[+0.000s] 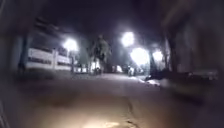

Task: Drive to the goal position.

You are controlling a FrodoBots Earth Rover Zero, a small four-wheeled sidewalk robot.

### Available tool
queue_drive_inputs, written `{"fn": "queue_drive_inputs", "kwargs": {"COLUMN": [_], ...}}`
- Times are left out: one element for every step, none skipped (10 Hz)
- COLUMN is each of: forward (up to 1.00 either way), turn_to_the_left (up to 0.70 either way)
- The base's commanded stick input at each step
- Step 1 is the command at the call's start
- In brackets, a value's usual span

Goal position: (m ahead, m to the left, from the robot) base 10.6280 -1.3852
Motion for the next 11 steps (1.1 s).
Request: {"fn": "queue_drive_inputs", "kwargs": {"forward": [0.7, 0.7, 0.7, 0.7, 0.7, 0.7, 0.7, 0.7, 0.7, 0.7, 0.7], "turn_to_the_left": [0.0, 0.0, 0.0, 0.0, -0.18, -0.35, -0.35, -0.35, -0.35, -0.35, -0.35]}}
